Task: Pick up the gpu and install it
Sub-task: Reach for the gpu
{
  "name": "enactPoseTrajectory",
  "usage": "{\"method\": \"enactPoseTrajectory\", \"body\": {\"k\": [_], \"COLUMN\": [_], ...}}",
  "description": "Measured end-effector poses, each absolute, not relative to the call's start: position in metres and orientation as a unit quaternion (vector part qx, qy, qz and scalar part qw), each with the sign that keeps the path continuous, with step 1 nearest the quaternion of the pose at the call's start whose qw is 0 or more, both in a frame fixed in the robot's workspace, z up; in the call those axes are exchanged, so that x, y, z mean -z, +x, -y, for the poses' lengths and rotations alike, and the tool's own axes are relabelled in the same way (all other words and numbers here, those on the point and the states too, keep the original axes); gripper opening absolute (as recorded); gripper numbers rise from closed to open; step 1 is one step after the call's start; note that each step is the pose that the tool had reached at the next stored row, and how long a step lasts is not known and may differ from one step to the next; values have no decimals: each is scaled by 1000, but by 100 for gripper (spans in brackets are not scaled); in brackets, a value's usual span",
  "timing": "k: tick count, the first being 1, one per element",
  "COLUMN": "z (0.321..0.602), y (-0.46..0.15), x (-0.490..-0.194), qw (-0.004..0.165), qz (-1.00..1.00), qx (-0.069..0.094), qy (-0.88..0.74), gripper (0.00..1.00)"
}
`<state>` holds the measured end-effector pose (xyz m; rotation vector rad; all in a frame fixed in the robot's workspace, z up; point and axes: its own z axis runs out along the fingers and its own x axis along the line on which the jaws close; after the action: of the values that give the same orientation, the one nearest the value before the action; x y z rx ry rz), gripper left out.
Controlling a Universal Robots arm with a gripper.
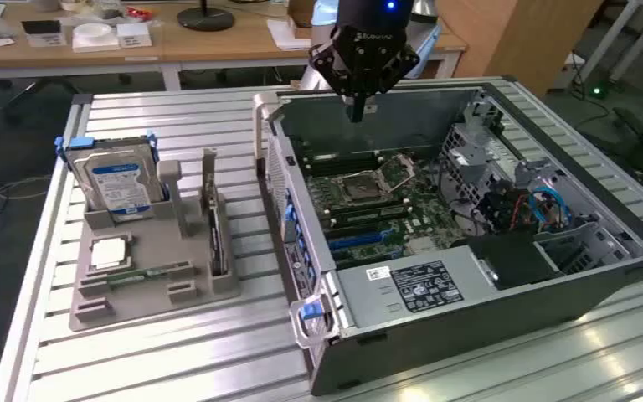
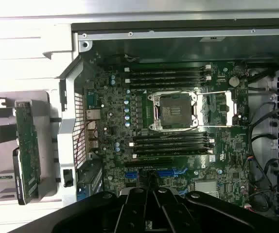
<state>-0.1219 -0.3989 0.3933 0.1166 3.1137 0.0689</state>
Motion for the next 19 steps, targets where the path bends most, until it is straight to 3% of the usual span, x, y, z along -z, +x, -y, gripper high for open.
{"method": "enactPoseTrajectory", "body": {"k": [19], "z": [399], "y": [-136], "x": [-393], "qw": [13], "qz": [-999], "qx": [-22], "qy": [37], "gripper": [11]}}
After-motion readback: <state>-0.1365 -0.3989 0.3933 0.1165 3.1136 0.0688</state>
